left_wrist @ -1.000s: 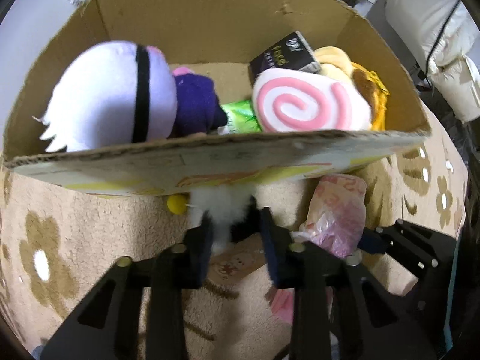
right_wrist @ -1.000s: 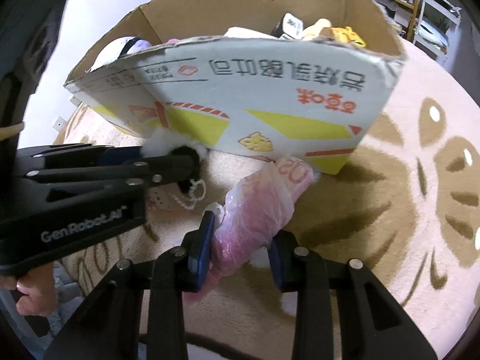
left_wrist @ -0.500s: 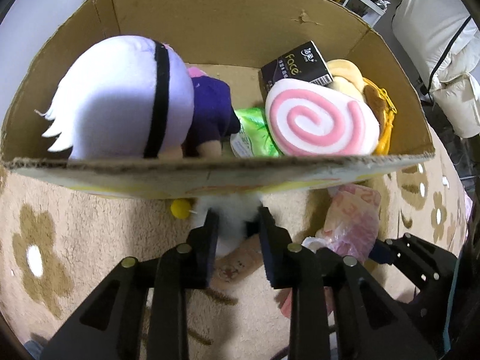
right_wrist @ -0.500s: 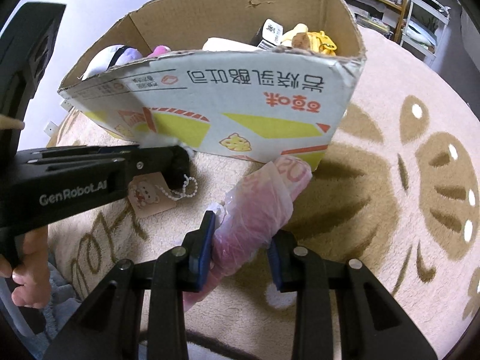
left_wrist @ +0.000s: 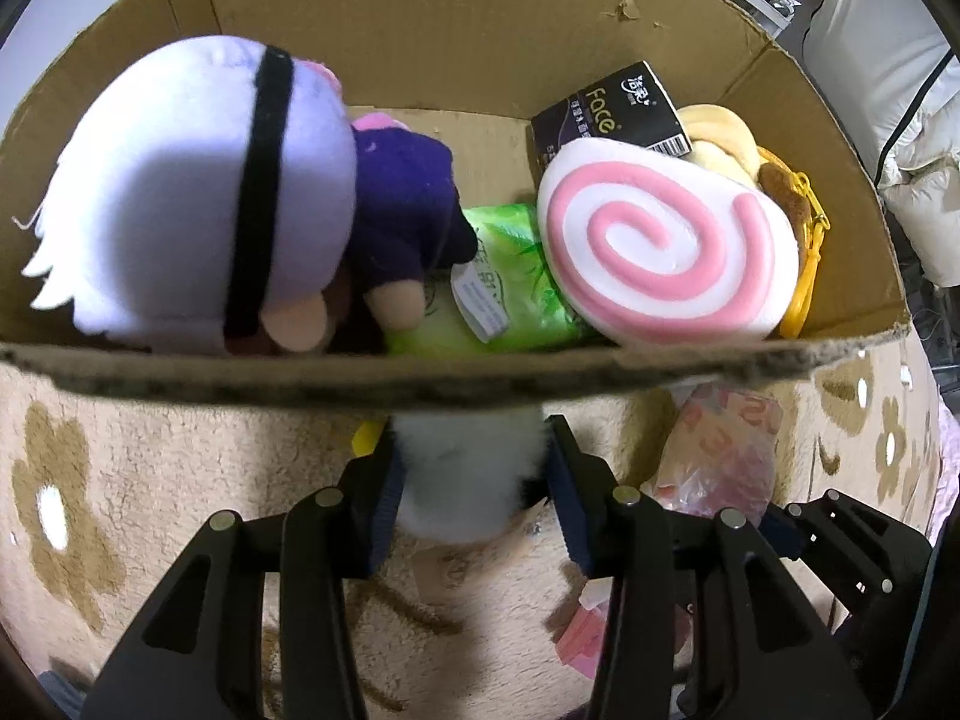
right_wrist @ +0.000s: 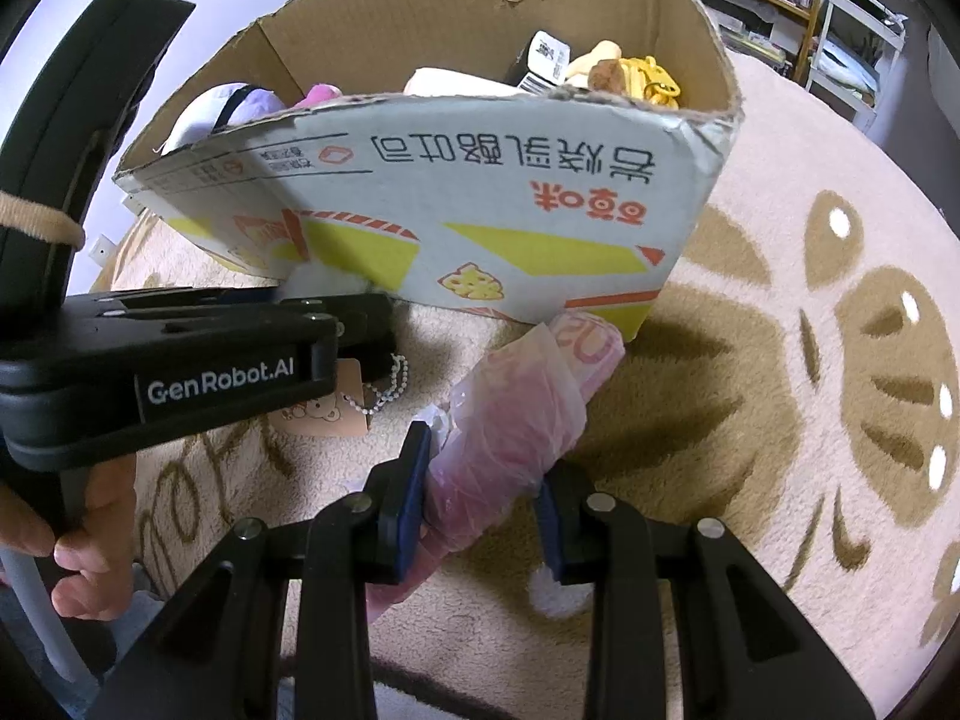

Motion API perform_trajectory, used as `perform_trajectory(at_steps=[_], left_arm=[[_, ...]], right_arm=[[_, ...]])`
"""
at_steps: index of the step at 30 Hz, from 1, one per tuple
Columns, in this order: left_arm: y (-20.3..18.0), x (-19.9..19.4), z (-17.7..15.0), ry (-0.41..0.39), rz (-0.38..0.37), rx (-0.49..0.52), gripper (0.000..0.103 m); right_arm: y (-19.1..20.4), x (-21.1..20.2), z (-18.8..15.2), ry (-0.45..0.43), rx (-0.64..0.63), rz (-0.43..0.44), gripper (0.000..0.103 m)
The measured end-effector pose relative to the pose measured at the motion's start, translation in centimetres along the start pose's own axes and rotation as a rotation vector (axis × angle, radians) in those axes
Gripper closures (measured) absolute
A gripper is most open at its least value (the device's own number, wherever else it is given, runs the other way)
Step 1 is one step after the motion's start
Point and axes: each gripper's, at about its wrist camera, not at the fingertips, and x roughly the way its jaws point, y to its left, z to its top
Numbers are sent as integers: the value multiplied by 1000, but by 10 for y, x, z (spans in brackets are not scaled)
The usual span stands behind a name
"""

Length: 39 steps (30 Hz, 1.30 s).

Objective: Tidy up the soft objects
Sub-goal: 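Grasp the white-black fluffy keychain with the left tool while the right tool grasps the pink wrapped roll, then lift the keychain and pink roll over the box and open both tools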

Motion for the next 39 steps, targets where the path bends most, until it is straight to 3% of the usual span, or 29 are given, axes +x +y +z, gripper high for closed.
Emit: perform_trajectory(at_steps=[13, 21, 31, 39], left_arm=[[-18, 20, -4, 21, 55, 58, 55], [-23, 20, -9, 22, 69, 71, 61], [-13, -1, -19, 15, 64, 35, 74], [-9, -32, -29, -51, 83, 9, 75]], right_arm=[[-4, 2, 1, 9, 10, -3, 69], [-4, 0, -1, 4, 4, -11, 69], [-8, -22, -5, -62, -24, -72, 72], [-6, -58, -9, -154, -38, -89, 77]])
